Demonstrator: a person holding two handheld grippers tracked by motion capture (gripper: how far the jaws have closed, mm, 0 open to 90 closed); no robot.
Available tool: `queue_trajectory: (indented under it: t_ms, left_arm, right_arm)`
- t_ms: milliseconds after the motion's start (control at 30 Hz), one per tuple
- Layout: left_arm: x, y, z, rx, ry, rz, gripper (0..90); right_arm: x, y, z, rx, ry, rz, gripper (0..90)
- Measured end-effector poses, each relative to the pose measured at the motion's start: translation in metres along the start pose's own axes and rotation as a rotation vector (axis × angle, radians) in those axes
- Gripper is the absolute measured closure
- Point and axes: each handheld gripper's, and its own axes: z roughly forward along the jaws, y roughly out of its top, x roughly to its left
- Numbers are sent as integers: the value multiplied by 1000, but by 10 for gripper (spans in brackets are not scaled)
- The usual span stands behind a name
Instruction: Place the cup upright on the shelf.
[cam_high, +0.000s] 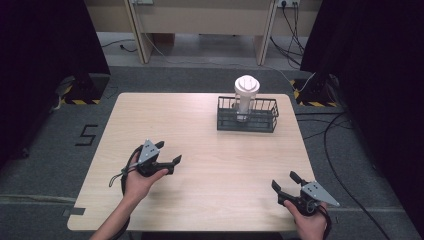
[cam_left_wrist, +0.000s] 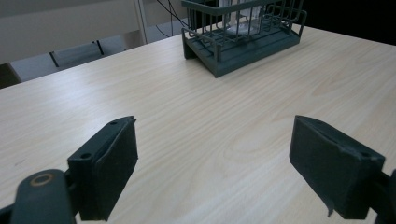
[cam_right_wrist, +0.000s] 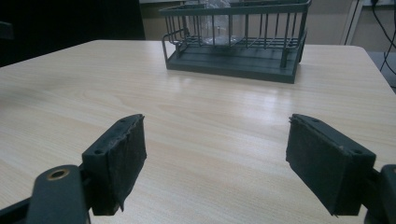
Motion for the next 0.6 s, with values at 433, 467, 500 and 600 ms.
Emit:
queue_trajectory:
  t_ms: [433,467,500,600]
  left_arm:
    - [5,-33,-38,-26,34,-56,149]
    - [6,-34,-40,-32,44,-58,149]
    - [6,-34,-41,-36,53,-61,149]
    - [7,-35,-43,-41,58,-58,149]
  right_arm:
    - [1,1,0,0,-7,-12,207]
    - [1,1,0,0,-6,-12,207]
    - [2,1,0,0,-6,-12,207]
    - [2,1,0,2,-8,-11,206]
